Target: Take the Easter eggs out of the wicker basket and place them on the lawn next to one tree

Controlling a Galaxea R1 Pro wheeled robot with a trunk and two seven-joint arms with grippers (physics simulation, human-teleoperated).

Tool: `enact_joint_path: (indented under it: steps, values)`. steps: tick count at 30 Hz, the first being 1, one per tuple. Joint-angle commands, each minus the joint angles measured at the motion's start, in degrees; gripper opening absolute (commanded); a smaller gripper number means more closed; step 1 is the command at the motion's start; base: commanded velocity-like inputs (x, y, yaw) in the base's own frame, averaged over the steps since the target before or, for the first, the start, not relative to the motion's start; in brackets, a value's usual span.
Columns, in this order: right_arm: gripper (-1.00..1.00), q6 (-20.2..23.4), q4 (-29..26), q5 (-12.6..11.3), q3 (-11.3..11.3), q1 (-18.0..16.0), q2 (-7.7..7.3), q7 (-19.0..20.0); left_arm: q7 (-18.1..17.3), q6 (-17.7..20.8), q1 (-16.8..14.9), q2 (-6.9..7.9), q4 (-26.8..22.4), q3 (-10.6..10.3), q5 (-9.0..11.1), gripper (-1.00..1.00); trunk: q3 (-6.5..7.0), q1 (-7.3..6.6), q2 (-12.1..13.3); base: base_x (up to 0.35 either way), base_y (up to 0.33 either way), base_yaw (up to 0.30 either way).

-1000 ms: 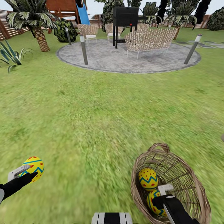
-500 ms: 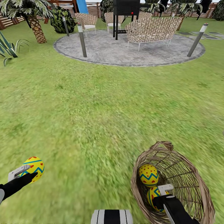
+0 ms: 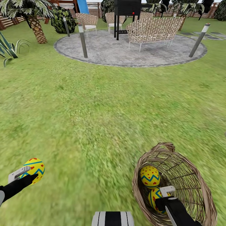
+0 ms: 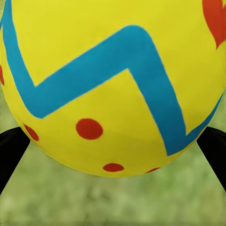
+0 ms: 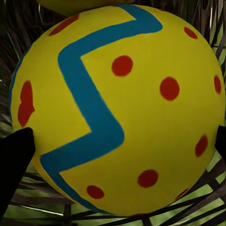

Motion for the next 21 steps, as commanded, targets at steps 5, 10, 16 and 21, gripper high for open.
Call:
enact_joint_path:
  steps: [5, 10, 16, 21]
  values:
    - [-1.00, -0.5, -0.1, 0.0, 0.4, 0.0, -0.10, 0.1, -0.2, 0.3, 0.0, -0.01, 0.0, 0.1, 0.0, -1.00, -0.04, -0.01, 0.0, 0.000, 0.000, 0.000]
    - [-1.00, -0.5, 0.0, 0.0, 0.4, 0.0, -0.25, 0.1, -0.1, 0.3, 0.0, -0.01, 0.1, 0.1, 0.0, -1.00, -0.04, -0.01, 0.0, 0.000, 0.000, 0.000]
    - [-1.00, -0.5, 0.3, 0.0, 0.4, 0.0, -0.14, 0.1, -0.2, 0.3, 0.0, -0.01, 0.0, 0.1, 0.0, -1.00, -0.04, -0.01, 0.0, 0.000, 0.000, 0.000]
    - [-1.00, -0.5, 0.4, 0.1, 0.5, 0.0, -0.06, 0.1, -0.2, 0.3, 0.0, -0.01, 0.1, 0.1, 0.0, -1.00, -0.04, -0.01, 0.0, 0.000, 0.000, 0.000]
